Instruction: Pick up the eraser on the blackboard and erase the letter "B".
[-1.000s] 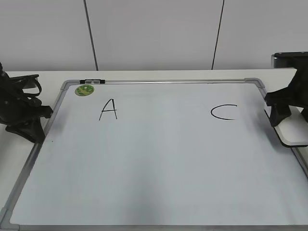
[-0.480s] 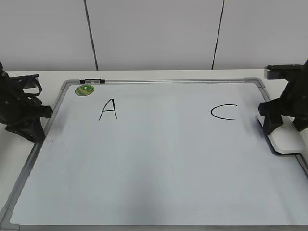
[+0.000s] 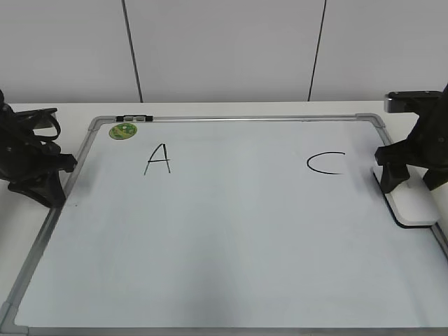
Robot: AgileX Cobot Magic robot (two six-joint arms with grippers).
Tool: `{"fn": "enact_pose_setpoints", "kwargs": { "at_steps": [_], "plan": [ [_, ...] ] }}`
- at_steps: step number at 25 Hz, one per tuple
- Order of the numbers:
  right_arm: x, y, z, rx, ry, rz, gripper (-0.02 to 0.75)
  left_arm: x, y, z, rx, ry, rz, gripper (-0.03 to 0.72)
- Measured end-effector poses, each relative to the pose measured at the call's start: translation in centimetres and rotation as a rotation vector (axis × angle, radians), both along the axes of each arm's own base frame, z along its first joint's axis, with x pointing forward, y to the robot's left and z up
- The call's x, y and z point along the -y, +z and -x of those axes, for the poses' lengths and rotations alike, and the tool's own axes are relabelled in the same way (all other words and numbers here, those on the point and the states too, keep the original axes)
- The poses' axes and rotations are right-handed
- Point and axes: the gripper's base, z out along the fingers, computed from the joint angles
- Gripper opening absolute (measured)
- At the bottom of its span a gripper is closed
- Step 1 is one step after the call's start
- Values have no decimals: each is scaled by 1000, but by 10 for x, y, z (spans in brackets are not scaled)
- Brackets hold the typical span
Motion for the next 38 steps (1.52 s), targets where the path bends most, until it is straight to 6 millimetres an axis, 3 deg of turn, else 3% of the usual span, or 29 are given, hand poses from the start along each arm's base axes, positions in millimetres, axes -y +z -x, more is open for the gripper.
{"fn": "enact_pose_setpoints", "kwargs": {
  "at_steps": [9, 18, 25, 28, 32, 38],
  "plan": [
    [0, 24, -9, -30, 3, -1, 604, 0, 1, -1, 4, -2, -1, 129],
    [-2, 52, -18, -4, 3, -24, 594, 0, 2, -1, 4, -5, -6, 475],
    [-3, 73, -13, 36, 29, -26, 594, 0, 10, -7, 24, -10, -4, 522],
    [-3, 88, -6, 57, 41, -23, 592, 1, 27, -13, 32, -22, 3, 522],
    [-3, 111, 6, 80, 52, -21, 592, 1, 74, -14, 82, -40, 11, 523],
    [-9, 157, 34, 154, 83, -21, 592, 0, 135, 6, 132, -37, 0, 523]
  ]
}}
